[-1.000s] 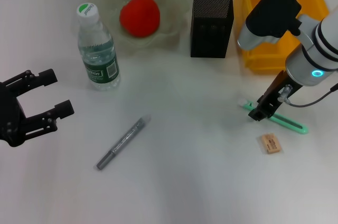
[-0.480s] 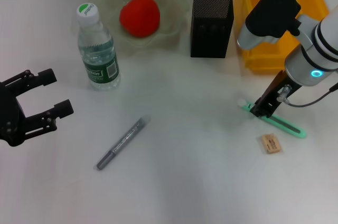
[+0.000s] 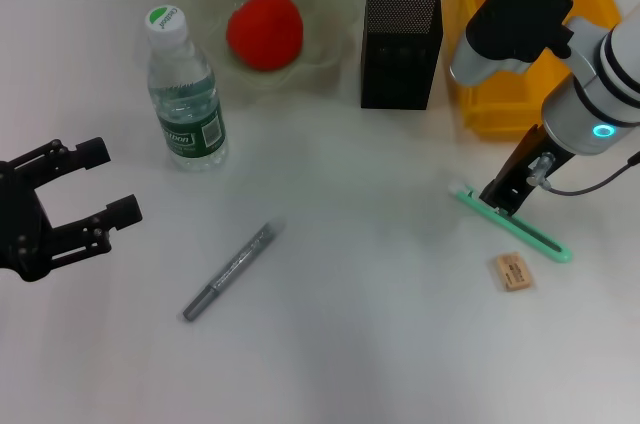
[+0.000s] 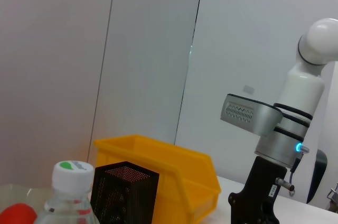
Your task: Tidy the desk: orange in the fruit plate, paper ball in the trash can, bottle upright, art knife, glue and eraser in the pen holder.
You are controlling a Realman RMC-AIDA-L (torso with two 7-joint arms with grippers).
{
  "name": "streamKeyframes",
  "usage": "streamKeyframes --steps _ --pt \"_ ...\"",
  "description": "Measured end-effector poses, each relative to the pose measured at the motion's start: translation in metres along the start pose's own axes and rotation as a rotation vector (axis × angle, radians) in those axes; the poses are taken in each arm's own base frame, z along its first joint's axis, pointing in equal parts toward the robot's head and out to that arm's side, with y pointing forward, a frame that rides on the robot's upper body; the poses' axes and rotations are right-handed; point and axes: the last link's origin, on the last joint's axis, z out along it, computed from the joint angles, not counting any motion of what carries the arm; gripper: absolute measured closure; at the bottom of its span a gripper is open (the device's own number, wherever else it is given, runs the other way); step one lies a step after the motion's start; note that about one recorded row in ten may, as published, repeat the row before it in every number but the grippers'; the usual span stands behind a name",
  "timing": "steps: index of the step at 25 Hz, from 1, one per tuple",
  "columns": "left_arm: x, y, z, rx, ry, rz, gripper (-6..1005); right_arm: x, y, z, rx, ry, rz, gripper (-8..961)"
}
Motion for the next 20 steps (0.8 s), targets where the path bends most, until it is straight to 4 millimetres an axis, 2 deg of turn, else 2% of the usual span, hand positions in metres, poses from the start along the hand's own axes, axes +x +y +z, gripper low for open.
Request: streamKeyframes --steps 4,8,20 --pt "-0.0004 0.0 0.0007 -0.001 -0.003 -0.001 200 0.0001 -0.0009 -0.0005 0.009 0.005 0.01 955" --pt "-0.0003 -0.0006 0.0017 -0.002 -0.005 0.001 200 0.0002 -0.0014 -0.0002 0.013 0.009 0.021 931" --pt "0.0004 -0.0013 0.0027 -0.003 -0.005 0.003 200 0.0003 0.004 0.0061 0.008 0.03 -0.004 737"
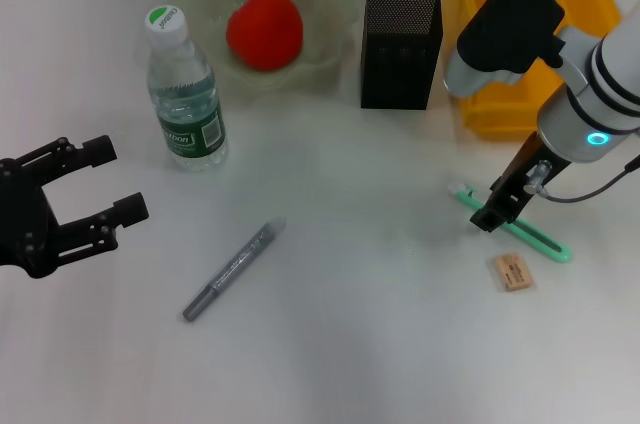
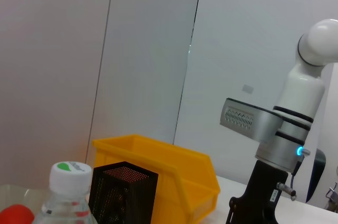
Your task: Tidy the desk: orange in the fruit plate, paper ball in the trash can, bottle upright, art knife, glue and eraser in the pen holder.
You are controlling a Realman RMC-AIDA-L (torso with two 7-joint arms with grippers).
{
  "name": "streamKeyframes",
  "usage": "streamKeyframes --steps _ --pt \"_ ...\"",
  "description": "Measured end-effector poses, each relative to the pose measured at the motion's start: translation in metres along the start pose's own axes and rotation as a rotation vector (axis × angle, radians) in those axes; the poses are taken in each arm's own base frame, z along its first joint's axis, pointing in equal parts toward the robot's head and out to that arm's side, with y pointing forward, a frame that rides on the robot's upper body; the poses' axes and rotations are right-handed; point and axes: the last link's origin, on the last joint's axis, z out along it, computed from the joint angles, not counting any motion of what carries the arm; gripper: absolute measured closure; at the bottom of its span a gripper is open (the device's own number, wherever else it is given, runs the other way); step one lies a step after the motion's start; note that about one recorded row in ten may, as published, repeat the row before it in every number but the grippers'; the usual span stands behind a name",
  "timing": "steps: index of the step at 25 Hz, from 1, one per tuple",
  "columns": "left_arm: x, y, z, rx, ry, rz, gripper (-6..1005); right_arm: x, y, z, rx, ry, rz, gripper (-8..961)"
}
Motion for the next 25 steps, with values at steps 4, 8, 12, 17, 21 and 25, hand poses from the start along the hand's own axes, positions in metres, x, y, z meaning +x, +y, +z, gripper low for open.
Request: streamKeyframes --steps 4,8,12,17,21,25 --pt "0.0 0.0 0.002 -0.003 0.004 0.0 201 -0.001 -0.001 0.002 0.001 0.002 0.006 550" --pt "0.0 0.0 0.002 -0.003 0.004 0.0 201 -0.003 -0.002 0.003 0.009 -0.009 0.008 478" --pt "0.0 0.0 0.002 -0.004 0.005 0.0 201 -0.002 -0.002 0.005 0.003 -0.003 0.011 520" --pt "0.0 0.0 0.002 -0.003 0.005 0.0 201 -0.001 -0.002 0.007 -0.006 0.011 0.015 675" --pt "0.001 0.0 0.003 -0.005 0.005 0.001 201 -0.002 -0.002 0.005 -0.003 0.002 0.015 769" --pt "0.001 0.0 0.003 -0.006 0.005 0.002 201 -0.008 -0.002 -0.011 0.022 -0.054 0.004 778"
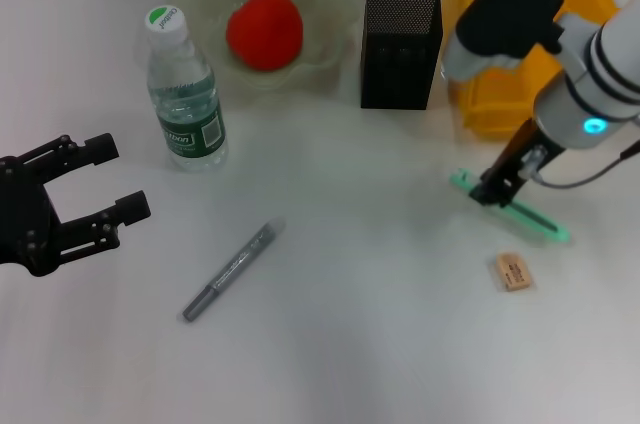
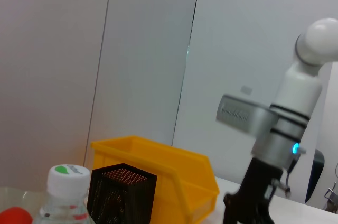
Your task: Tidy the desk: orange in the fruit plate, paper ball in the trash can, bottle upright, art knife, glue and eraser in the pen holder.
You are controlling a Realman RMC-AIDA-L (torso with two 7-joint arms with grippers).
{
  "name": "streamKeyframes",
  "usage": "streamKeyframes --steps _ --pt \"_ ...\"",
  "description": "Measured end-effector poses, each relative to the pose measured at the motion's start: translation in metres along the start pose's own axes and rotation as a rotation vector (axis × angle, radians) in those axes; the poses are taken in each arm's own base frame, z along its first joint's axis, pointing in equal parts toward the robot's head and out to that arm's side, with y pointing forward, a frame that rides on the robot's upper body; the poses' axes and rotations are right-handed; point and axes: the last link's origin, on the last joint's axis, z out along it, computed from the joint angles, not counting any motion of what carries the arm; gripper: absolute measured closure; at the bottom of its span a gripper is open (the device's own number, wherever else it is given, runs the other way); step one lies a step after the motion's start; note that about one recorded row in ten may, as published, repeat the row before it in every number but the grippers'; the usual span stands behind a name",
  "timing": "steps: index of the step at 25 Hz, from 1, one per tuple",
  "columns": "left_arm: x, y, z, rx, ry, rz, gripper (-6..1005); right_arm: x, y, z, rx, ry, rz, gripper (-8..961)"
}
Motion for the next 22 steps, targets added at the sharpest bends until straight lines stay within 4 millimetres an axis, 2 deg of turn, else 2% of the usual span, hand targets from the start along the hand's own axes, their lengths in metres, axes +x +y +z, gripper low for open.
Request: streamKeyframes --steps 4,7,8,13,16,22 --pt "0.0 0.0 0.0 0.0 0.0 0.0 201 -0.012 -0.001 -0.03 0.048 -0.13 -0.011 787" --pt "0.0 0.0 0.0 0.003 0.0 -0.001 201 -0.03 -0.001 -0.054 0.09 -0.321 -0.017 789" --pt "0.0 0.0 0.0 0.005 0.0 -0.001 201 -0.03 -0.001 -0.054 0.09 -0.321 -0.017 788" --pt "-0.003 -0.002 0.003 0.013 -0.01 -0.005 201 -0.049 -0.01 -0.072 0.177 -0.567 0.003 788" --pt "-0.003 -0.002 0.006 0.01 -0.016 -0.006 201 -0.054 -0.018 -0.072 0.215 -0.682 0.002 788" --pt "-0.003 -0.002 0.008 0.006 -0.012 -0.005 201 -0.061 -0.031 -0.053 0.22 -0.838 0.004 787"
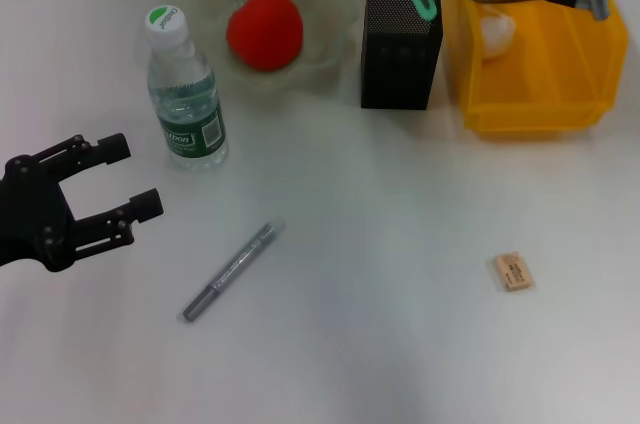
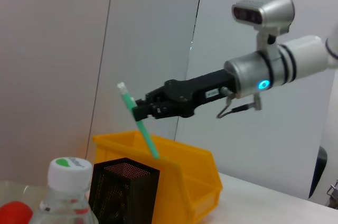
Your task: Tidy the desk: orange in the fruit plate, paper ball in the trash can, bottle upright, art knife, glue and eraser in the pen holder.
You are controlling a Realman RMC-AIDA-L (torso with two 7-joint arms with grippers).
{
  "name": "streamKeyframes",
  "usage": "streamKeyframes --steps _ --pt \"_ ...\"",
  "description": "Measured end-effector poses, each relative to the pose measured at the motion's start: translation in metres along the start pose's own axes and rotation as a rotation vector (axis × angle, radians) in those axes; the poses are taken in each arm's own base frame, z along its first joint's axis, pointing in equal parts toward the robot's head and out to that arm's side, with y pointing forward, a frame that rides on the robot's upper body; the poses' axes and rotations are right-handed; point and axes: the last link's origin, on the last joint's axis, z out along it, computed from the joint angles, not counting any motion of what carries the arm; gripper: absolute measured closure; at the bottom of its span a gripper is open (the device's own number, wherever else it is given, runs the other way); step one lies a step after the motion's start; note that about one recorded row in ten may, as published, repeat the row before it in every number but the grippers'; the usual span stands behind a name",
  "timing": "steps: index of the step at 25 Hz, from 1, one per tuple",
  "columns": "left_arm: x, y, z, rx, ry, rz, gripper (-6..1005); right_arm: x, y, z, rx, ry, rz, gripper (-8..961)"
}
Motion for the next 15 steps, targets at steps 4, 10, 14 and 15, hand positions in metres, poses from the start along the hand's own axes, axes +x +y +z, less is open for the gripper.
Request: streamKeyframes --steps 4,10,14,15 --pt "0.001 0.0 0.003 -0.008 -0.001 0.003 201 0.007 -0.002 0.009 0.009 -0.018 -0.004 787" --pt "0.002 -0.002 0.004 -0.004 0.001 0.007 201 0.018 -0.002 0.02 0.0 -0.02 -0.039 787" --pt "0.003 -0.003 0.006 -0.006 0.002 0.011 201 0.021 0.0 0.025 -0.012 -0.009 -0.037 786" --pt "0.004 -0.004 0.006 -0.006 0.002 0.011 201 0.023 0.0 0.027 -0.011 -0.003 -0.03 786"
